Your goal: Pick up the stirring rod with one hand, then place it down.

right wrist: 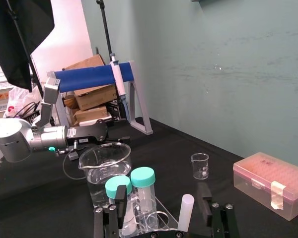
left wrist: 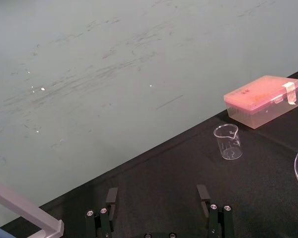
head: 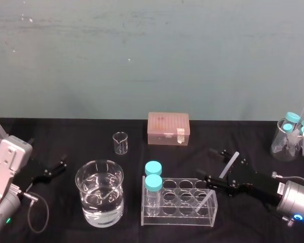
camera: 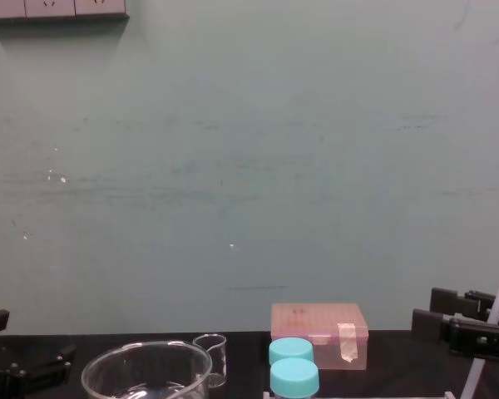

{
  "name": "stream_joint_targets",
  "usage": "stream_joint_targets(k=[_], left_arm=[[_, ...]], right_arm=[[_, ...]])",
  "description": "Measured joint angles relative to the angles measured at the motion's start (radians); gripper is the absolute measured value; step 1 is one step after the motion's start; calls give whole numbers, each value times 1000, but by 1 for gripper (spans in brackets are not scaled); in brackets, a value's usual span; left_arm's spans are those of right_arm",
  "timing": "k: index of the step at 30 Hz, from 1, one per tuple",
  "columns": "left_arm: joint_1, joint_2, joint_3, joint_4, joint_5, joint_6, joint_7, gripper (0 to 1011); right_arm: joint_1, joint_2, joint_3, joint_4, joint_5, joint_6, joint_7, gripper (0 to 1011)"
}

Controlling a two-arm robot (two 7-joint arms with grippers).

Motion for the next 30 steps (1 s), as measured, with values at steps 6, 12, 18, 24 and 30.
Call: stream_joint_targets(k=[6,12,18,24,30], left_arm=[[0,0,0,0,0,0,0,1005],[0,0,0,0,0,0,0,1005],[0,0,0,0,0,0,0,1005],[0,0,0,0,0,0,0,1005],[0,0,0,0,0,0,0,1005]], right_arm=[[0,0,1,-1,1,-1,0,1003],[-11,5,45,-51,22,-33,-14,1003],[-11,8,105,-117,48,-65,-41,1003],[1,-4,158,-162,27,-82,-130,1003],[-2,-52,197,-186,-104,-57,-391,1003]])
